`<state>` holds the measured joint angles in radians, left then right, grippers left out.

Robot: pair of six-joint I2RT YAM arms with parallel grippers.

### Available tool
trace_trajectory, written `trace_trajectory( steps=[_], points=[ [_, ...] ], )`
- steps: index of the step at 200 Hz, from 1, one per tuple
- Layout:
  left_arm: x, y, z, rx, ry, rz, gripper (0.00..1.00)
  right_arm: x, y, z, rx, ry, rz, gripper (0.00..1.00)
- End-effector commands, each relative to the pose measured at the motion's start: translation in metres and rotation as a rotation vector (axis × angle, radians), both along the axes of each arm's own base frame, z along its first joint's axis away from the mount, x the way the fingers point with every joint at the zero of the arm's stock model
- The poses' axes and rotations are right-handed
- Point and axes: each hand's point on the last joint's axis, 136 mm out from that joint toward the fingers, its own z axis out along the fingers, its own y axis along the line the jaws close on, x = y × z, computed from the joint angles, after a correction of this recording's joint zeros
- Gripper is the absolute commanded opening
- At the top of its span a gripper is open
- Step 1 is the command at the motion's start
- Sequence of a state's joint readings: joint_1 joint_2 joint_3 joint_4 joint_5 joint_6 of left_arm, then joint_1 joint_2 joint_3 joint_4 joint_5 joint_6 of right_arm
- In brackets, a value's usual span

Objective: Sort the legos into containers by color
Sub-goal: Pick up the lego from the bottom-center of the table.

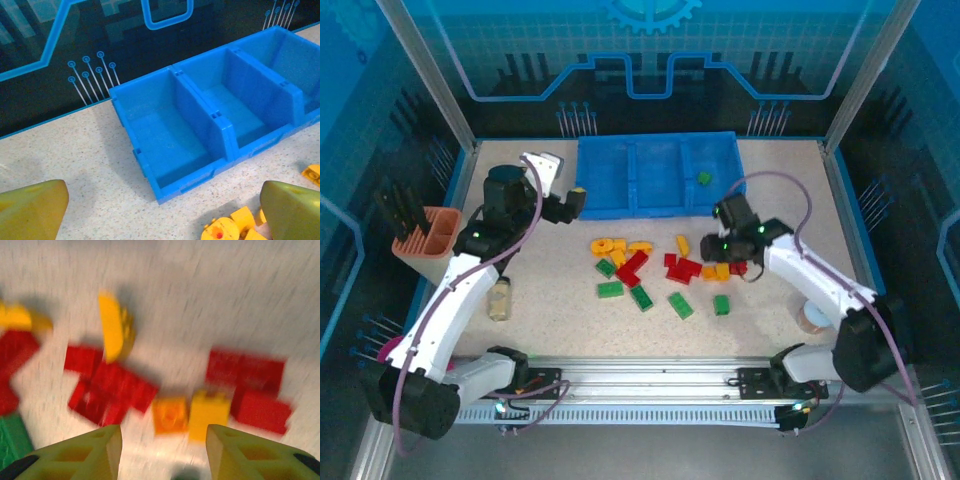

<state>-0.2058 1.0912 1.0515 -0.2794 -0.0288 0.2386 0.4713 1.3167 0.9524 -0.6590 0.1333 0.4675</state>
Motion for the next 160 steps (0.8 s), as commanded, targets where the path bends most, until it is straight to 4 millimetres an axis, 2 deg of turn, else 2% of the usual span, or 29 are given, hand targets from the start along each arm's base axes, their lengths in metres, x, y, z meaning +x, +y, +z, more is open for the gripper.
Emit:
trace_trajectory(
  steps=[1, 24, 41, 74, 126, 160],
  points=[
    [-0.007, 0.004, 0.005, 0.043, -0.053, 0.002, 0.99, -0.045, -0.005, -0.020, -0.018, 0.071, -0.085, 0.49],
    [-0.008, 0.002, 0.004, 0.037, -0.053, -0.003, 0.99, -0.073, -0.016, -0.037, -0.076, 0.100, -0.115, 0.49],
    [-0.009, -0.003, 0.003, 0.016, -0.044, -0.022, 0.99, -0.082, -0.024, -0.049, -0.097, 0.115, -0.132, 0.50],
    [-0.007, -0.005, -0.003, 0.026, -0.027, -0.030, 0.99, -0.084, -0.027, -0.059, -0.101, 0.104, -0.131, 0.51],
    [-0.007, -0.005, -0.006, 0.033, -0.019, -0.033, 0.99, -0.088, -0.021, -0.089, -0.098, 0.166, -0.139, 0.51],
    [-0.008, -0.006, -0.008, 0.036, -0.017, -0.037, 0.99, -0.087, -0.024, -0.098, -0.130, 0.180, -0.146, 0.50]
  ],
)
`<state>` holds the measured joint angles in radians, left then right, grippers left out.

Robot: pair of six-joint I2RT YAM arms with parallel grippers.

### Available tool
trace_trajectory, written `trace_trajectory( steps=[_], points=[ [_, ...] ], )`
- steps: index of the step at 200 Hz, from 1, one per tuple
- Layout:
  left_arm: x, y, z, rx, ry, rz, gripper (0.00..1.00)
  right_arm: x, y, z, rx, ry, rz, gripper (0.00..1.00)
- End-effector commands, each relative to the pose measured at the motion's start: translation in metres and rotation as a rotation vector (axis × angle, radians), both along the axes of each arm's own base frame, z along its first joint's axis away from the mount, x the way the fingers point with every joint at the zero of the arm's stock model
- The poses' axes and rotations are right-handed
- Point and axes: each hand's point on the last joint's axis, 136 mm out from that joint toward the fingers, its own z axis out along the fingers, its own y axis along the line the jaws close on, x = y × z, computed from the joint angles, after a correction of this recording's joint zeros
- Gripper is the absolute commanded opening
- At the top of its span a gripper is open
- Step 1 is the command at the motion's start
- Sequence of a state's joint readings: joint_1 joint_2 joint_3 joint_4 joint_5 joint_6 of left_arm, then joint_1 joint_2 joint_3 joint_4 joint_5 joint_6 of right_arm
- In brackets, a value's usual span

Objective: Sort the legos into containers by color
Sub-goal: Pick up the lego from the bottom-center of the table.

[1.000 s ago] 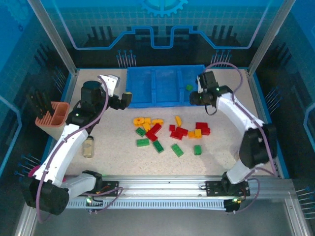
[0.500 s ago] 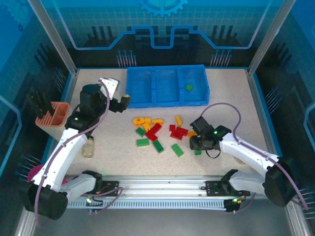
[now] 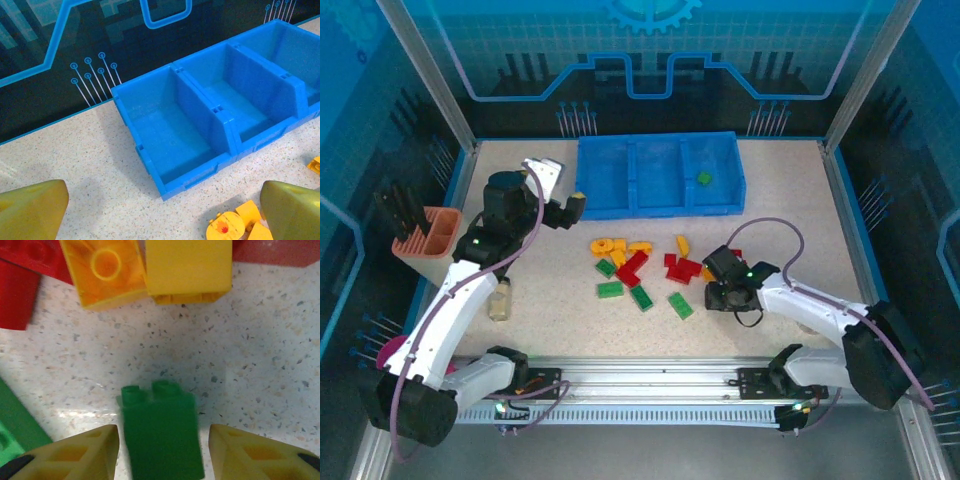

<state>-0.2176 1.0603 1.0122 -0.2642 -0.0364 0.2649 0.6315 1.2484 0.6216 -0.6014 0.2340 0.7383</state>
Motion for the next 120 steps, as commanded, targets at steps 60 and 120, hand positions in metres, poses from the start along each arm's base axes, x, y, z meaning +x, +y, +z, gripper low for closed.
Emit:
trace_trajectory(
  steps=[60, 120],
  points=[
    [-0.001, -0.004, -0.004, 0.013, -0.001, -0.019, 0.99, -0.007, 0.000, -0.022, -0.066, 0.066, 0.012, 0.40],
    [-0.001, -0.005, -0.006, 0.011, 0.000, -0.022, 1.00, 0.011, 0.007, -0.013, -0.102, 0.040, 0.072, 0.31]
  ],
)
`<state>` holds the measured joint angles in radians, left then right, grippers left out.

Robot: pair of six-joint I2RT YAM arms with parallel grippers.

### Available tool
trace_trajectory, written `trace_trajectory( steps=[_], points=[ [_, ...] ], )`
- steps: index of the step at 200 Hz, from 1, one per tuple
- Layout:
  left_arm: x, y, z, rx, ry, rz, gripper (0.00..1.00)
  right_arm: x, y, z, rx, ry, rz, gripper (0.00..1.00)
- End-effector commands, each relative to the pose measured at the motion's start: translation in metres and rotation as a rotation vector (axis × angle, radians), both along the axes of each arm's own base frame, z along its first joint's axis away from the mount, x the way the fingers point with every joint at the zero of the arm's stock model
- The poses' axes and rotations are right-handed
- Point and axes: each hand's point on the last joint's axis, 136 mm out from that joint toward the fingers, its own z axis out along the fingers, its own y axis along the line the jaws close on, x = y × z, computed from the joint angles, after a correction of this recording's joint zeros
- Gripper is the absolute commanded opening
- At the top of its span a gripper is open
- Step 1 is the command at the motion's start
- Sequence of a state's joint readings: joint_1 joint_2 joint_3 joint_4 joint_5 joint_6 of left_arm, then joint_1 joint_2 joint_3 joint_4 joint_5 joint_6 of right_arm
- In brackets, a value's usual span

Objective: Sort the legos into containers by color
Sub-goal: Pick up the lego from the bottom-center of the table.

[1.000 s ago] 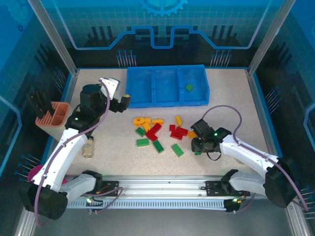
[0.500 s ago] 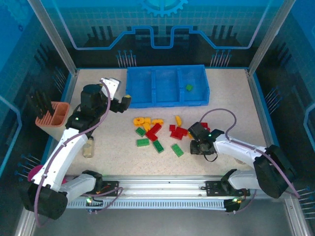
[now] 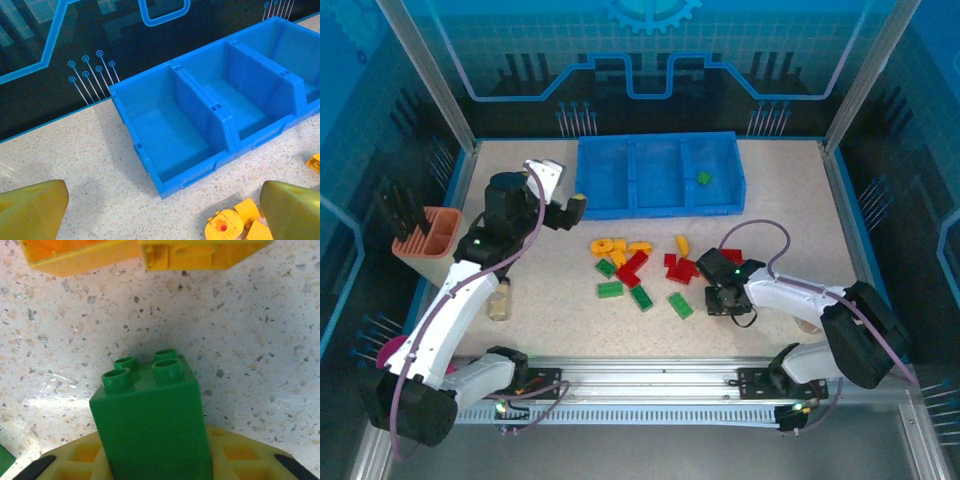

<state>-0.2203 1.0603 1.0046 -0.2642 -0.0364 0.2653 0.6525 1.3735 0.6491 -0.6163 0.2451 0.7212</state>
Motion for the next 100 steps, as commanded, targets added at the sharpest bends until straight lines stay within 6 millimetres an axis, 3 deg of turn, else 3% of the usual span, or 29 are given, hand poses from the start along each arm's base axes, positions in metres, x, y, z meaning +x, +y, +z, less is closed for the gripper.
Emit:
trace_trajectory(
  steps=[1, 25, 54, 68, 100],
  points=[
    [-0.001, -0.004, -0.002, 0.008, -0.008, -0.020, 0.99, 0.017, 0.007, 0.007, -0.019, -0.043, 0.041, 0.31],
    [-0.001, -0.004, -0.001, 0.009, -0.011, -0.019, 0.99, 0.036, 0.012, 0.023, -0.020, -0.084, 0.091, 0.30],
    [-0.002, -0.005, 0.000, 0.003, -0.012, -0.027, 0.99, 0.073, 0.011, 0.052, -0.012, -0.154, 0.133, 0.30],
    [-0.002, -0.005, 0.001, 0.002, -0.014, -0.026, 0.99, 0.102, 0.012, 0.075, -0.007, -0.216, 0.154, 0.30],
    [-0.003, -0.004, 0.000, 0.011, -0.015, -0.024, 1.00, 0.169, 0.004, 0.100, -0.014, -0.309, 0.187, 0.31]
  ],
)
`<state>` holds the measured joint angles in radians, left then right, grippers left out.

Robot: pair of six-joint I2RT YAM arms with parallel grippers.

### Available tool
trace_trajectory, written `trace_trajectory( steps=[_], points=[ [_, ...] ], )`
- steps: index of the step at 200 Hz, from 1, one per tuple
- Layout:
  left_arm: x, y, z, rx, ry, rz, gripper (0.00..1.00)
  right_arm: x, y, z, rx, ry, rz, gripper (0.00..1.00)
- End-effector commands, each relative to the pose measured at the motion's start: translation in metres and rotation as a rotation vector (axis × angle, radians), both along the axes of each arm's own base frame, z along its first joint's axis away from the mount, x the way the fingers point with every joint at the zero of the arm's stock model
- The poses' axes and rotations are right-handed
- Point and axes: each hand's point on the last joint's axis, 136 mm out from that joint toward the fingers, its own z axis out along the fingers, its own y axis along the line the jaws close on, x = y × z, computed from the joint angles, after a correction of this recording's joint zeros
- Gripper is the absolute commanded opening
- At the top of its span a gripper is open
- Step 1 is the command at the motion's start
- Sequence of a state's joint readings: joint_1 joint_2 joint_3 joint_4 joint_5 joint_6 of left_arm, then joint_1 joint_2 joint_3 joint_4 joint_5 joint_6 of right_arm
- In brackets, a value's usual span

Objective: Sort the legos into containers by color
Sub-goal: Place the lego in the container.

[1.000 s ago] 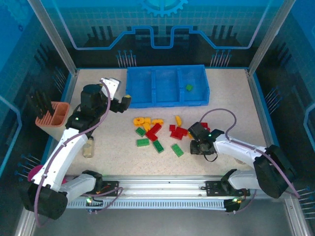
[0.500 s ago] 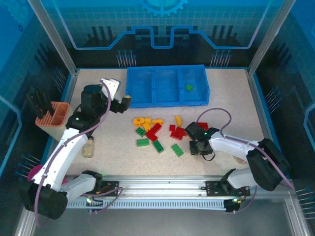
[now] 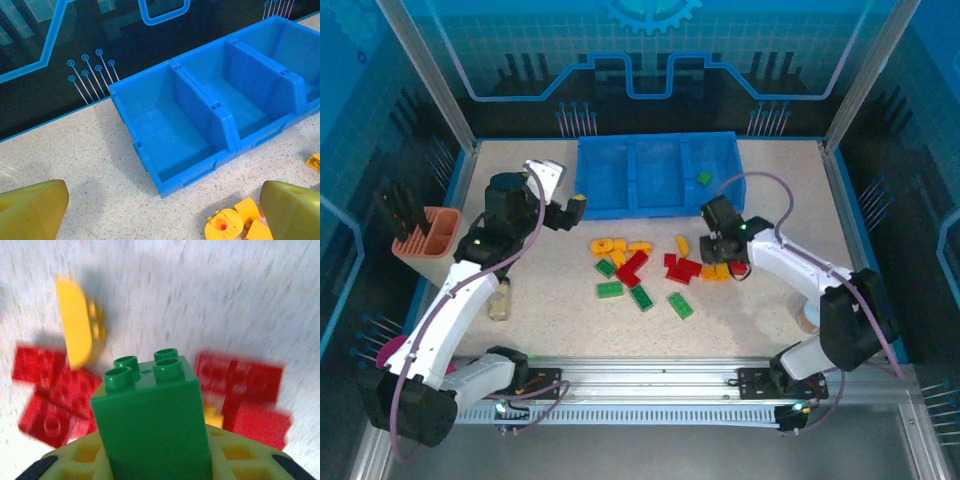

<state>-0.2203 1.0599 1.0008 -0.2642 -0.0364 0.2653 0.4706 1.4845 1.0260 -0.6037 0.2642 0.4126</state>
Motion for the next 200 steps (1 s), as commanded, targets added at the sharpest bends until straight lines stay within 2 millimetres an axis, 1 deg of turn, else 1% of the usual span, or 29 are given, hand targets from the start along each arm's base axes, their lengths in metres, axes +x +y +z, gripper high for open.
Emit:
trace_trajectory(
  steps=[1, 6, 32, 35, 41, 42, 62, 77, 91, 100, 118, 132, 133, 139, 145, 147, 152, 182, 200],
  points=[
    [-0.003, -0.004, 0.002, 0.011, -0.020, -0.025, 1.00, 0.047, -0.009, 0.014, -0.055, -0.069, 0.074, 0.31],
    [-0.003, -0.004, 0.002, 0.018, -0.021, -0.025, 0.99, 0.058, -0.010, 0.017, -0.060, -0.086, 0.081, 0.31],
    [-0.003, -0.003, 0.009, 0.024, -0.039, -0.022, 0.99, 0.115, -0.010, 0.017, -0.070, -0.114, 0.109, 0.31],
    [-0.003, -0.003, 0.010, 0.024, -0.039, -0.023, 0.99, 0.121, -0.010, 0.013, -0.074, -0.107, 0.110, 0.31],
    [-0.003, -0.002, 0.011, 0.025, -0.042, -0.021, 1.00, 0.134, -0.009, 0.014, -0.075, -0.117, 0.113, 0.31],
    [-0.003, -0.002, 0.012, 0.025, -0.042, -0.020, 0.99, 0.135, -0.009, 0.011, -0.076, -0.112, 0.113, 0.31],
    [-0.004, -0.001, 0.016, 0.035, -0.048, -0.019, 0.99, 0.175, -0.007, 0.005, -0.075, -0.131, 0.107, 0.31],
    [-0.006, 0.000, 0.018, 0.033, -0.057, -0.019, 0.99, 0.200, -0.008, 0.001, -0.084, -0.145, 0.094, 0.31],
    [-0.008, -0.001, 0.020, 0.025, -0.061, -0.023, 0.99, 0.223, -0.010, 0.006, -0.109, -0.178, 0.081, 0.31],
    [-0.010, -0.003, 0.023, 0.018, -0.064, -0.032, 0.99, 0.234, -0.012, 0.006, -0.124, -0.186, 0.075, 0.32],
    [-0.013, -0.004, 0.026, 0.005, -0.072, -0.040, 0.99, 0.251, -0.014, 0.006, -0.124, -0.194, 0.064, 0.32],
    [-0.014, -0.005, 0.028, 0.004, -0.074, -0.044, 0.99, 0.261, -0.014, 0.006, -0.130, -0.200, 0.063, 0.32],
    [-0.014, -0.005, 0.028, 0.004, -0.074, -0.044, 0.99, 0.263, -0.014, 0.009, -0.128, -0.207, 0.062, 0.32],
    [-0.015, -0.004, 0.029, 0.005, -0.078, -0.043, 0.99, 0.266, -0.014, 0.008, -0.129, -0.208, 0.061, 0.33],
    [-0.015, -0.004, 0.029, 0.005, -0.079, -0.041, 1.00, 0.270, -0.014, 0.014, -0.126, -0.222, 0.059, 0.33],
    [-0.015, -0.004, 0.029, 0.006, -0.079, -0.042, 1.00, 0.271, -0.014, 0.004, -0.130, -0.207, 0.060, 0.33],
    [-0.015, -0.004, 0.029, 0.005, -0.079, -0.042, 0.99, 0.274, -0.015, 0.000, -0.128, -0.203, 0.056, 0.33],
    [-0.016, -0.006, 0.031, 0.000, -0.078, -0.049, 0.99, 0.283, -0.020, -0.005, -0.117, -0.200, 0.038, 0.37],
    [-0.016, -0.005, 0.033, 0.003, -0.083, -0.047, 0.99, 0.284, -0.021, 0.001, -0.109, -0.215, 0.035, 0.40]
  ],
)
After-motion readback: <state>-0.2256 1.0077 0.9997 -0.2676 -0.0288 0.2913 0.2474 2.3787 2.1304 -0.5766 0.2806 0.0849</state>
